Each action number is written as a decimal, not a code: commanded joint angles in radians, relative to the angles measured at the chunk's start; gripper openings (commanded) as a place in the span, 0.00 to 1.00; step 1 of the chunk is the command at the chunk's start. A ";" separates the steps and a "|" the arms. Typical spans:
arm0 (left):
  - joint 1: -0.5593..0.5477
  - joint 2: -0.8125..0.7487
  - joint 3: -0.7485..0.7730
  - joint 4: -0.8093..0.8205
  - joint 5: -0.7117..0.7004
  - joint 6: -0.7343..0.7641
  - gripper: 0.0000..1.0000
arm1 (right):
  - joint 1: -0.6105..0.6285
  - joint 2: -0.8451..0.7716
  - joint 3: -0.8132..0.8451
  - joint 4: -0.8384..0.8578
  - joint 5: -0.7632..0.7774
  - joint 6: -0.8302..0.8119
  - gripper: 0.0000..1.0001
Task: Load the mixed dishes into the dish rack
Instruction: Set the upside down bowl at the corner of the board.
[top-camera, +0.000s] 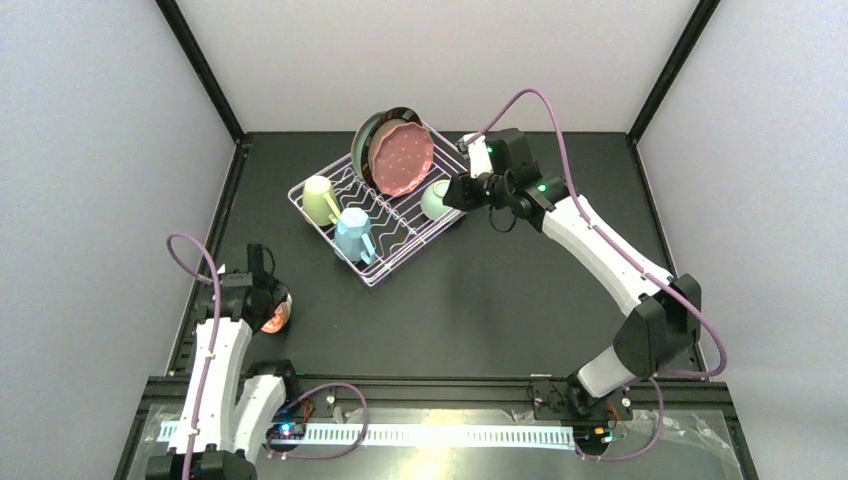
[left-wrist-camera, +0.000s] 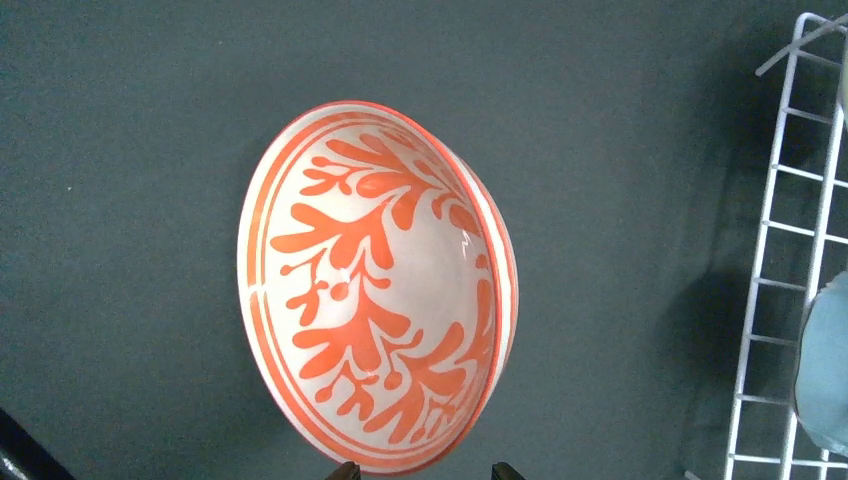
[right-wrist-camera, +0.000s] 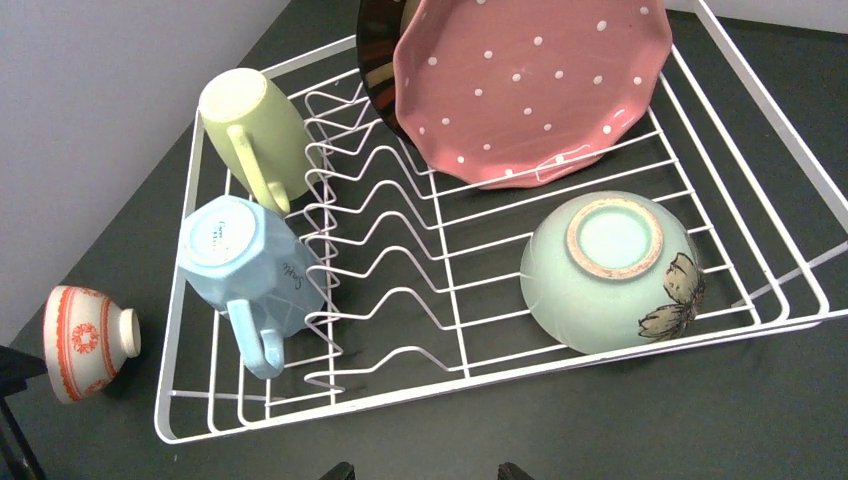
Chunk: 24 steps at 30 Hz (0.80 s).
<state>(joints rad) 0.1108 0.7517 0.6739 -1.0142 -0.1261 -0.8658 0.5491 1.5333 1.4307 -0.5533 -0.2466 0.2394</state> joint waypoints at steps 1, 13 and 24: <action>0.009 -0.014 -0.022 0.051 -0.043 -0.002 0.74 | 0.002 0.015 0.037 0.007 -0.008 -0.020 0.82; 0.008 -0.027 -0.122 0.307 -0.092 -0.075 0.74 | 0.001 0.057 0.054 0.009 -0.004 -0.026 0.82; 0.008 -0.037 -0.264 0.448 -0.028 -0.108 0.36 | 0.001 0.055 0.039 -0.004 0.017 -0.029 0.81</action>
<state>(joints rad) 0.1120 0.7258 0.4362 -0.6315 -0.1673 -0.9657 0.5491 1.5879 1.4624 -0.5499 -0.2455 0.2245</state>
